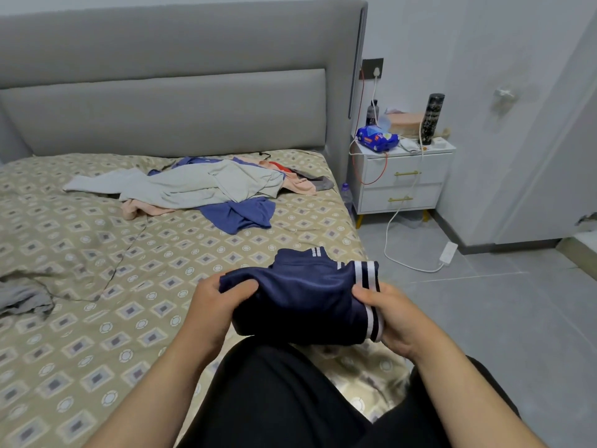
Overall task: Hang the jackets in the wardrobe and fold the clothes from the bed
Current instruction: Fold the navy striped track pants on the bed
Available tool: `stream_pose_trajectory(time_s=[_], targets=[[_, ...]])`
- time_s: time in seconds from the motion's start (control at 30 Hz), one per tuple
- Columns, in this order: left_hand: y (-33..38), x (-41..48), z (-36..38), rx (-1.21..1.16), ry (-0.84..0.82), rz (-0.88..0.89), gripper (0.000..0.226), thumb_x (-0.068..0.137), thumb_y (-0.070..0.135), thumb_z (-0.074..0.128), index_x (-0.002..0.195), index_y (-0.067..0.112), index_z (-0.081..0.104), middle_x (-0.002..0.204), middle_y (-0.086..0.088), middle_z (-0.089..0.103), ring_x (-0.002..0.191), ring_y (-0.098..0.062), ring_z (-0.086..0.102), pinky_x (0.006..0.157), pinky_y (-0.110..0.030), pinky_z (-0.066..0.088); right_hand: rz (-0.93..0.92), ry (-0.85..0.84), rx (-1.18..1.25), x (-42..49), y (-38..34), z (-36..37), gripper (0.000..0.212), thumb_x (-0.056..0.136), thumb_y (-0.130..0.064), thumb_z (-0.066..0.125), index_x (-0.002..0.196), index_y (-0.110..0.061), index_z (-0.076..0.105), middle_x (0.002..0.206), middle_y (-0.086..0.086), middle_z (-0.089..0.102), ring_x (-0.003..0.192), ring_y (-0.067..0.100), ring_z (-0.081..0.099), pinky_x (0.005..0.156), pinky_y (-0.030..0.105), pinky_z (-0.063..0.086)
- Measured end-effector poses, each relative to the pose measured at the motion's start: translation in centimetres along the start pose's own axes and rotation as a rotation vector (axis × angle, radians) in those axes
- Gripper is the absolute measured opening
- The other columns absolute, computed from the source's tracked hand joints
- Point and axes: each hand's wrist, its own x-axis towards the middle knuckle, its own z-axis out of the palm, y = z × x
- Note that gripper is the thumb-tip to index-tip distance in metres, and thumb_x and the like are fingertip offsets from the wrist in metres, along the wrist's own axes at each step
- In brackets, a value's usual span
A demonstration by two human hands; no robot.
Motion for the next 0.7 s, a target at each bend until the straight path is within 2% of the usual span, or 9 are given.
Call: stream_pose_trajectory(time_s=[0.07, 0.13, 0.23, 0.33, 0.4, 0.5, 0.57, 0.63, 0.7], targets=[[-1.3, 0.5, 1.2, -0.078, 0.032, -0.083, 0.021, 0.079, 0.021, 0.075, 0.098, 0.013, 0.072, 0.093, -0.005, 0.076, 0.089, -0.016, 0.070, 0.076, -0.028, 0.053, 0.049, 0.127, 0.044, 1.1, 1.0, -0.2, 0.018, 0.097, -0.003, 0.055, 0.110, -0.002, 0.067, 0.097, 0.019, 0.075, 0.082, 0.026, 0.074, 0.065, 0.033, 0.060], [-3.3, 1.1, 2.0, 0.029, -0.055, -0.145, 0.025, 0.081, 0.021, 0.074, 0.105, 0.015, 0.069, 0.097, -0.001, 0.077, 0.094, -0.015, 0.070, 0.080, -0.028, 0.053, 0.076, 0.285, 0.010, 2.6, 2.3, -0.8, 0.014, 0.098, -0.008, 0.058, 0.108, -0.002, 0.066, 0.090, 0.018, 0.076, 0.078, 0.027, 0.075, 0.065, 0.035, 0.060], [-5.5, 2.0, 2.4, 0.444, -0.192, -0.208, 0.021, 0.074, 0.021, 0.076, 0.095, 0.020, 0.072, 0.089, 0.005, 0.077, 0.086, -0.012, 0.071, 0.081, -0.034, 0.056, 0.063, 0.416, -0.029, 4.6, 3.5, -2.1, 0.020, 0.098, -0.015, 0.062, 0.114, -0.004, 0.067, 0.097, 0.016, 0.076, 0.092, 0.031, 0.073, 0.088, 0.048, 0.058], [-6.3, 3.6, 2.9, 0.423, -0.151, -0.270, 0.007, 0.084, 0.014, 0.070, 0.090, 0.017, 0.074, 0.085, -0.001, 0.077, 0.087, -0.017, 0.071, 0.084, -0.040, 0.055, 0.053, 0.345, -0.049, 6.0, 3.7, -2.7, 0.018, 0.100, -0.021, 0.058, 0.113, -0.011, 0.068, 0.102, 0.013, 0.076, 0.098, 0.030, 0.072, 0.094, 0.049, 0.055], [-6.7, 4.8, 3.3, 0.304, -0.118, -0.334, 0.017, 0.095, 0.009, 0.059, 0.096, 0.021, 0.072, 0.088, 0.003, 0.077, 0.093, -0.020, 0.070, 0.084, -0.037, 0.055, 0.092, 0.275, -0.112, 6.5, 3.8, -3.2, 0.015, 0.100, -0.024, 0.058, 0.110, -0.017, 0.067, 0.101, 0.008, 0.077, 0.097, 0.027, 0.072, 0.092, 0.044, 0.056], [-8.1, 6.8, 3.3, 0.183, 0.005, -0.394, 0.025, 0.099, 0.007, 0.047, 0.104, 0.022, 0.067, 0.102, -0.005, 0.075, 0.102, -0.027, 0.068, 0.090, -0.042, 0.053, 0.294, 0.083, -0.325, 6.7, 4.2, -4.3, 0.019, 0.093, -0.019, 0.069, 0.112, -0.015, 0.068, 0.099, 0.006, 0.077, 0.096, 0.026, 0.073, 0.092, 0.041, 0.056], [-9.1, 7.8, 3.1, 0.173, 0.061, -0.405, 0.026, 0.099, 0.008, 0.047, 0.108, 0.022, 0.066, 0.107, -0.009, 0.073, 0.103, -0.029, 0.068, 0.092, -0.045, 0.052, 0.342, -0.050, -0.576, 6.7, 4.7, -4.6, 0.025, 0.084, -0.008, 0.072, 0.109, -0.014, 0.071, 0.100, 0.005, 0.077, 0.100, 0.027, 0.072, 0.093, 0.042, 0.056], [-9.8, 8.7, 3.1, 0.169, 0.067, -0.389, 0.026, 0.099, 0.010, 0.048, 0.110, 0.025, 0.066, 0.104, -0.003, 0.073, 0.097, -0.023, 0.068, 0.090, -0.042, 0.054, 0.240, -0.011, -0.745, 7.7, 4.8, -4.3, 0.024, 0.081, -0.005, 0.067, 0.103, -0.013, 0.070, 0.100, 0.005, 0.076, 0.100, 0.026, 0.070, 0.092, 0.040, 0.055], [-9.9, 10.0, 3.2, 0.171, 0.082, -0.334, 0.023, 0.096, 0.012, 0.049, 0.109, 0.021, 0.066, 0.094, 0.000, 0.072, 0.090, -0.021, 0.065, 0.081, -0.037, 0.052, 0.071, 0.096, -0.729, 9.2, 4.7, -3.8, 0.025, 0.085, -0.004, 0.063, 0.105, -0.018, 0.067, 0.103, 0.000, 0.073, 0.102, 0.023, 0.067, 0.087, 0.033, 0.053]])
